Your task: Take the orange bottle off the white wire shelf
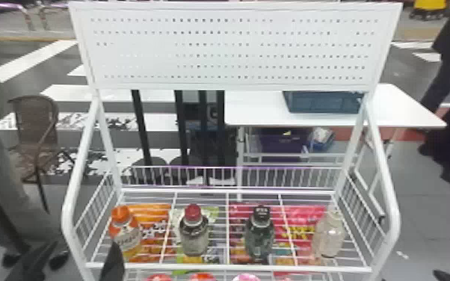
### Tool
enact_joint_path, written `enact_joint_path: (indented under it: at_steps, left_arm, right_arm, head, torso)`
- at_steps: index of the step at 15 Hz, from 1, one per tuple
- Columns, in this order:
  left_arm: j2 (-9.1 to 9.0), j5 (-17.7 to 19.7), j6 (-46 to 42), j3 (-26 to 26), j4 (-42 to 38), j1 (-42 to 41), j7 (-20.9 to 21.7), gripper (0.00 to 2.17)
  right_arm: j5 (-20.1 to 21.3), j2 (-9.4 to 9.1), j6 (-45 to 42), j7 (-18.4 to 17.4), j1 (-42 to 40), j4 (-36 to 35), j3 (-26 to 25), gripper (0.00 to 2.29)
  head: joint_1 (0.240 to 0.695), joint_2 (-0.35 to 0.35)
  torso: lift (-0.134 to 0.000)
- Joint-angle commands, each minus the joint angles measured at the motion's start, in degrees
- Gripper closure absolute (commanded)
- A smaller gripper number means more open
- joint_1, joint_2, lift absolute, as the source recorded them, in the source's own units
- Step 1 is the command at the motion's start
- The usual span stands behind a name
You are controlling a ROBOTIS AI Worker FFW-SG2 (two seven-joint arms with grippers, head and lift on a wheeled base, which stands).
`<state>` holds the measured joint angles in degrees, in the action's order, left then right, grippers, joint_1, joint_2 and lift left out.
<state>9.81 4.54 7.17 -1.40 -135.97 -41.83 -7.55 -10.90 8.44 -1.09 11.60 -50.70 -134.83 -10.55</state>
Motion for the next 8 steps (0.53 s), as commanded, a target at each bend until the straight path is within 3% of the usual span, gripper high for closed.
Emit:
enact_joint_path:
  at_steps: [1, 8]
  left_arm:
    - [0.04, 0.03, 0.00, 0.00, 0.00, 0.00, -0.01, 0.09]
    - [-0.05, 0.03, 0.18, 0.09, -0.09, -0.18, -0.01, 0.09]
  right_arm:
    - [-0.09, 0.00, 0.00, 0.00, 0.07, 0.00, 0.09, 0.15]
    - [-0.09, -0.09, 0.00, 0.00, -0.02, 0.00, 0.09, 0.15]
  head:
    - [0.499, 0.000]
    - [0.499, 0.000]
  torso:
    - [0.000]
    - [0.000]
